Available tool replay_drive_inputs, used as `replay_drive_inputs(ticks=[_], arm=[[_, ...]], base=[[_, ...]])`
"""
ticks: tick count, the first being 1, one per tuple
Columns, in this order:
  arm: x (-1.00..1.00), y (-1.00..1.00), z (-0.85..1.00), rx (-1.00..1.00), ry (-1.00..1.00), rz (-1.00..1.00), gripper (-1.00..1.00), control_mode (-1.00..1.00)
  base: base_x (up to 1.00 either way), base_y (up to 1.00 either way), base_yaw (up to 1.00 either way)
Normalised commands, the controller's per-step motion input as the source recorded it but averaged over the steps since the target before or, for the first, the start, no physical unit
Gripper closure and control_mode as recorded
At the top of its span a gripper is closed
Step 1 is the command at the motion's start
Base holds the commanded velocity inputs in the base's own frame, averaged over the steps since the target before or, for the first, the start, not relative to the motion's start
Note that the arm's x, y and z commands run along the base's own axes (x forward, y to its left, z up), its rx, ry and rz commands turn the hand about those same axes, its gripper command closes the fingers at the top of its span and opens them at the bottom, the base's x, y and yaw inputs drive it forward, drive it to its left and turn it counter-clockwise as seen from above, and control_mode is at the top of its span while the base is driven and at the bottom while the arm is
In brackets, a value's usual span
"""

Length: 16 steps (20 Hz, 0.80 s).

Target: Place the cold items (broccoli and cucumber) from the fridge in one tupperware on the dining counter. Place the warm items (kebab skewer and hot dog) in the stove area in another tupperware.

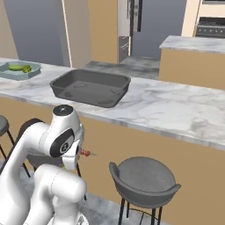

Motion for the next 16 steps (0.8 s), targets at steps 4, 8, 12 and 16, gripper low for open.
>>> replay_drive_inputs(ticks=[4,8,12,16], arm=[[0.19,0.17,0.24,-0.03,0.00,0.00,1.00,-1.00],[0.65,0.42,0.50,-0.07,0.00,0.00,1.00,-1.00],[0.50,0.10,0.83,-0.02,-0.01,0.00,1.00,-1.00],[0.33,0.00,1.00,0.00,0.00,-0.03,1.00,-1.00]], base=[[0.15,0.17,0.00],[0.00,0.00,0.00],[0.00,0.00,0.00],[0.00,0.00,0.00]])
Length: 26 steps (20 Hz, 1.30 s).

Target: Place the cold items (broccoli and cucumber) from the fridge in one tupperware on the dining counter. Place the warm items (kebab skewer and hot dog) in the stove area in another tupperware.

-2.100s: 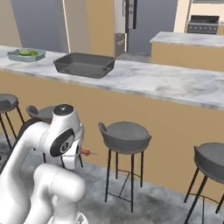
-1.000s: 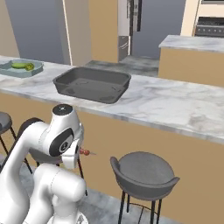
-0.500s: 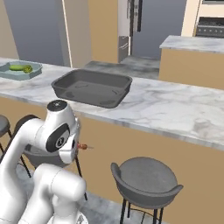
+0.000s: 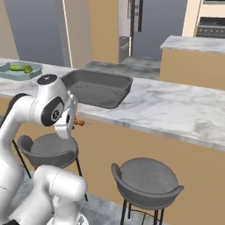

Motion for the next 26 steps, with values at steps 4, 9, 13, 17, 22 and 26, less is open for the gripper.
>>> replay_drive_inputs(ticks=[4,9,13,17,22,26], arm=[[0.03,-0.06,1.00,0.01,0.00,-0.02,1.00,-1.00],[0.08,-0.13,0.95,0.04,-0.16,-0.01,1.00,-1.00],[0.45,-0.03,0.47,0.02,-0.16,0.00,1.00,-1.00],[0.62,0.00,0.20,0.00,-0.12,0.00,1.00,-1.00],[0.60,0.00,-0.04,0.00,-0.22,0.00,1.00,-1.00],[0.47,-0.02,-0.07,0.02,-0.12,0.00,1.00,-1.00]], base=[[0.00,0.00,0.00],[0.00,0.00,0.00],[0.00,0.00,0.00],[0.00,0.00,0.00],[0.00,0.00,0.00],[0.00,0.00,0.00]])
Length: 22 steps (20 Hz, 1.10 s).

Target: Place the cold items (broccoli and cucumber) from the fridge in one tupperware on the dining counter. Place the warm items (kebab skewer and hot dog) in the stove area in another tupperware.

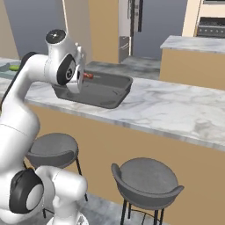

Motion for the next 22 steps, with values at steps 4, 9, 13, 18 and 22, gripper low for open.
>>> replay_drive_inputs(ticks=[4,9,13,18,22], arm=[[0.37,-0.13,-0.05,0.00,0.01,0.00,1.00,-1.00],[0.12,-0.36,-0.05,0.03,0.12,0.00,1.00,-1.00],[0.14,-0.15,-0.14,0.03,0.20,-0.01,1.00,-1.00],[0.27,0.00,-0.34,0.00,0.10,-0.02,1.00,-1.00],[0.18,0.05,-0.35,0.00,0.02,-0.02,1.00,-1.00]], base=[[0.00,0.00,0.00],[0.00,0.00,0.00],[0.00,0.00,0.00],[0.00,0.00,0.00],[0.00,0.00,0.00]])
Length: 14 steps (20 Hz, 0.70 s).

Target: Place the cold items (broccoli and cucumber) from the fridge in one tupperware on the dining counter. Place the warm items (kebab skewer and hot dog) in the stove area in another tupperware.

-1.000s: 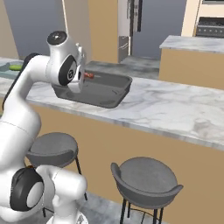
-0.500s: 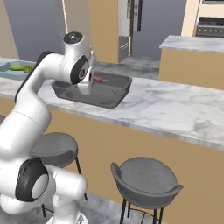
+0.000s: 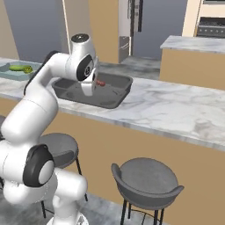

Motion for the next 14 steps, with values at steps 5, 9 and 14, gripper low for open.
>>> replay_drive_inputs(ticks=[5,9,14], arm=[[0.06,0.02,-0.43,0.00,0.00,0.00,1.00,-1.00],[0.16,0.00,-0.20,0.00,0.00,0.00,1.00,-1.00],[0.28,0.00,0.00,0.00,0.00,0.00,1.00,-1.00]], base=[[0.00,0.00,0.00],[0.00,0.00,0.00],[0.00,0.00,0.00]])
